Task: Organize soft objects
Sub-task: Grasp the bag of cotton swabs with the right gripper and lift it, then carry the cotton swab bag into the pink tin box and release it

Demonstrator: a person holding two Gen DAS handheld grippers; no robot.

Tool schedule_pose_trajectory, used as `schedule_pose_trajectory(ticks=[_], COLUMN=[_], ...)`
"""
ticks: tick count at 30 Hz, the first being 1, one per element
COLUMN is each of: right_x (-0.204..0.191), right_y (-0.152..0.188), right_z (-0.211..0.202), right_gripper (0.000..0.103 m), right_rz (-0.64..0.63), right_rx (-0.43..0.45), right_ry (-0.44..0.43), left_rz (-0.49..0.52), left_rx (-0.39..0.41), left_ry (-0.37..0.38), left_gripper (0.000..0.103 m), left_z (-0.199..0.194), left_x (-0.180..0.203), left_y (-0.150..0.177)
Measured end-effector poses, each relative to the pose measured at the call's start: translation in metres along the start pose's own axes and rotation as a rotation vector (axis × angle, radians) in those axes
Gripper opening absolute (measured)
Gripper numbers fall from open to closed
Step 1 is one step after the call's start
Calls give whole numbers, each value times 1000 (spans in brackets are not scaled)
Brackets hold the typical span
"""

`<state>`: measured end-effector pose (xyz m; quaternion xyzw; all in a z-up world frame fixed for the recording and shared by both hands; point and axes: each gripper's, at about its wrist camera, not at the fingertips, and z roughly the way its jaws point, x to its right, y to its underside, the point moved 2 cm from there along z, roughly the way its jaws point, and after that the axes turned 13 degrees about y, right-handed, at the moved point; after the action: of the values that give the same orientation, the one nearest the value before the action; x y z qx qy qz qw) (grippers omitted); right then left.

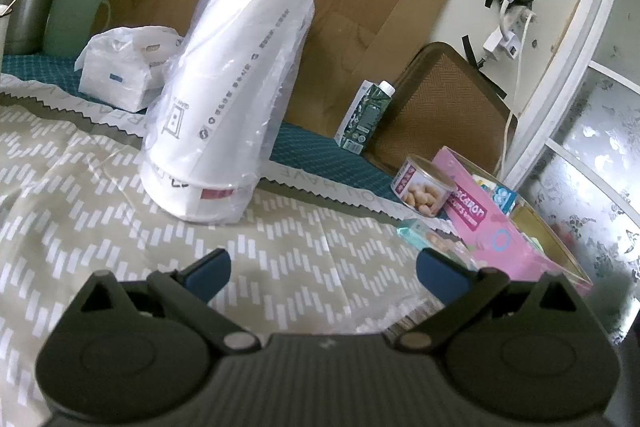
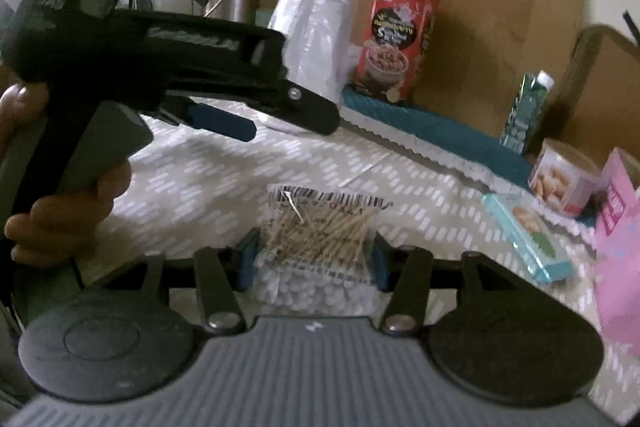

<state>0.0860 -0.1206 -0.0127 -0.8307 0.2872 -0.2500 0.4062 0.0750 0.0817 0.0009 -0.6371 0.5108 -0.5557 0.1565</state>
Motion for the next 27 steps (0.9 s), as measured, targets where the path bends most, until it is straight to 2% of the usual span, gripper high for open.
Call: schedule_pose_trajectory(ticks=[2,4,6,7,8,12,19,22,27], right_x=[5,8,11,10,8,6,23,28,30], right_y=[1,3,5,5,4,5,6,7,8], right_z=[1,1,1,1,0,-1,4,5,5], right_gripper=[67,68,67,57,55,53,53,53,53], right_rz=[28,59,86,88,83,83,228,282,309], right_rx=[-14,-28,-37,-36,-31,-24,-42,-43,-41], right_ry=[5,4,-9,-15,-17,-25,-72,-93,-110], left_rz=[-1,0,0,0,-1,-4,-2,-24,-118], left_rx=[-2,-3,-4,-5,-6,-6,-15,-33,-83], left_ry=[1,1,1,1,1,2,15,61,188], left_gripper=[102,102,102,102,102,102,102,102,103], left_z=[0,0,1,1,1,2,3,5,10], left_x=[0,0,0,0,0,-1,0,-2,-4], left_y=[0,0,0,0,0,0,0,0,4])
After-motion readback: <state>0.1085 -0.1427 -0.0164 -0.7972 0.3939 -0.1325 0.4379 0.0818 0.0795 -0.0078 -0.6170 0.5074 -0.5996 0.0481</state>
